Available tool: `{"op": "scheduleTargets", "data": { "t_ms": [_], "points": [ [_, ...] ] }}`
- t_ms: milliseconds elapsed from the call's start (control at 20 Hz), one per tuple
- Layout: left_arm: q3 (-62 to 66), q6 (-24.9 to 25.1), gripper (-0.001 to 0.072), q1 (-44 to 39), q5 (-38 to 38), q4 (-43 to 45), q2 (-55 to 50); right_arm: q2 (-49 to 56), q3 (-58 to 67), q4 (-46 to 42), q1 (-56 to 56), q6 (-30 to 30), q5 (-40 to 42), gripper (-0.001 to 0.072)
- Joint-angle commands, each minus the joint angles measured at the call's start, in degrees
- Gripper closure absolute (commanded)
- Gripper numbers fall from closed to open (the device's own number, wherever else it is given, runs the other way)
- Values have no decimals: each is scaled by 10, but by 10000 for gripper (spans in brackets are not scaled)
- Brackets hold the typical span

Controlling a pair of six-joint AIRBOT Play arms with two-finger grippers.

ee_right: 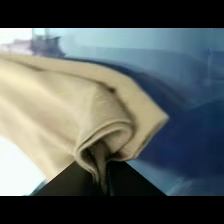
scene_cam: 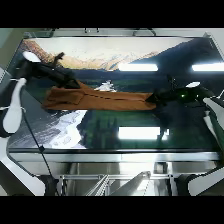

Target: Fold the shirts.

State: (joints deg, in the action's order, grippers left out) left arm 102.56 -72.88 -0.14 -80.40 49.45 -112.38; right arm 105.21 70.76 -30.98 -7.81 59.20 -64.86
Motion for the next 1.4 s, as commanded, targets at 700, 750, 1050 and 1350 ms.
{"op": "scheduleTargets", "data": {
  "t_ms": [700, 750, 1050, 1350],
  "points": [
    [147, -9, 703, -217, -25, -86, -67, -212, 88, 117, -67, 57, -211, 692],
    [143, -4, 703, -189, -45, -85, -33, -213, 88, 135, -34, 58, -182, 692],
    [94, -6, 703, 39, -81, -107, 141, -145, 113, 127, 261, 53, 173, 693],
    [-81, 58, 702, 184, -72, -136, 255, 144, 388, 47, 452, 70, 227, 673]
  ]
}}
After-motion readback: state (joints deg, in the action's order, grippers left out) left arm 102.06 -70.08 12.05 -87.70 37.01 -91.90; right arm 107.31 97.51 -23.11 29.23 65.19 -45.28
